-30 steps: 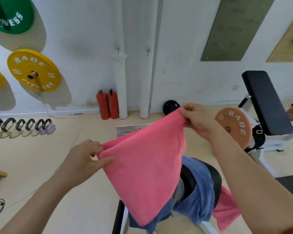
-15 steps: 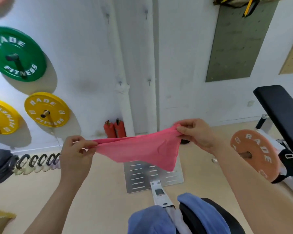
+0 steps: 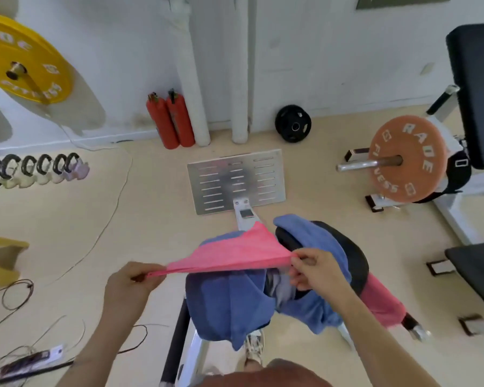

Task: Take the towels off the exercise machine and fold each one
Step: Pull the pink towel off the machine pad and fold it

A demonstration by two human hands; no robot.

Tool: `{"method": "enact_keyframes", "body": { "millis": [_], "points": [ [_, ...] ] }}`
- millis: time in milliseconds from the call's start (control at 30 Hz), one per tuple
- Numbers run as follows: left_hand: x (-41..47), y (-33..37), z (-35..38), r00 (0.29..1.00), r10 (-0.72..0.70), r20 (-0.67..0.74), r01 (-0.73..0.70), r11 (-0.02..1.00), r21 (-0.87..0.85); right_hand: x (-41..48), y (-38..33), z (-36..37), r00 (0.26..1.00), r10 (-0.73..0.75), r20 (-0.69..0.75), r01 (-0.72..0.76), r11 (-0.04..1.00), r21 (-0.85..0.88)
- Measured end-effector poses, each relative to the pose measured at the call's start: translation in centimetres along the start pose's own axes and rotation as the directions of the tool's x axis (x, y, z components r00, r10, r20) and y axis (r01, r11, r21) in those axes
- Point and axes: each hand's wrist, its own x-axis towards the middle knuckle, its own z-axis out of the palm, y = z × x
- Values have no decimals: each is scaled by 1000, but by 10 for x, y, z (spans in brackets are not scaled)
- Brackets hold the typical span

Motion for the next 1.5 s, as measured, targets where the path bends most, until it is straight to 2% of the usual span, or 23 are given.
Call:
{"method": "enact_keyframes", "body": {
  "millis": [100, 200, 333, 433, 500, 633, 700, 800, 867, 933, 1000, 1067, 1167, 1267, 1400, 1500],
  "points": [
    [-21, -43, 2, 949, -291, 121, 307, 940, -151, -16, 41, 20, 978, 206, -12, -198, 952, 233],
    [-34, -67, 0, 869, -442, 225, 488, 843, -227, -19, 62, 30, 917, 396, -49, -341, 840, 422],
    [-43, -74, 4, 821, -497, 281, 571, 731, -374, -21, 74, 37, 908, 416, -58, -362, 846, 391],
    [-42, -77, 9, 820, -536, 203, 561, 679, -474, -24, 77, 42, 904, 427, -33, -382, 839, 386],
    [-43, -80, 12, 839, -524, 147, 534, 740, -409, -23, 81, 46, 886, 464, -17, -397, 776, 490],
    [-52, -85, 17, 897, -425, 120, 440, 883, -163, -24, 83, 50, 841, 532, 104, -420, 519, 745],
    [-57, -87, 19, 900, -412, 141, 421, 906, -40, -25, 81, 49, 829, 544, 130, -413, 439, 798],
    [-58, -93, 22, 874, -451, 178, 437, 892, 116, -23, 81, 53, 811, 568, 138, -407, 379, 831],
    [-54, -98, 27, 901, -409, 147, 356, 889, 289, -22, 82, 58, 816, 562, 135, -403, 387, 829],
    [-50, -100, 35, 961, -251, 116, 173, 873, 455, -20, 82, 62, 823, 553, 129, -416, 432, 800],
    [-49, -89, 55, 980, -106, 169, 6, 864, 504, -20, 82, 63, 838, 529, 135, -433, 494, 754],
    [-52, -64, 86, 937, -22, 348, -158, 863, 480, -23, 80, 60, 868, 467, 169, -436, 552, 711],
    [-56, -33, 135, 818, 113, 563, -363, 861, 355, -30, 77, 53, 907, 367, 209, -401, 596, 696],
    [-56, -19, 165, 764, 160, 625, -439, 839, 322, -35, 74, 45, 937, 290, 194, -337, 611, 716],
    [-53, -9, 178, 774, 173, 609, -461, 812, 357, -36, 74, 39, 959, 264, 106, -248, 592, 767],
    [-52, -4, 178, 777, 161, 608, -427, 845, 321, -37, 71, 39, 961, 267, 69, -220, 592, 775]
  ]
}}
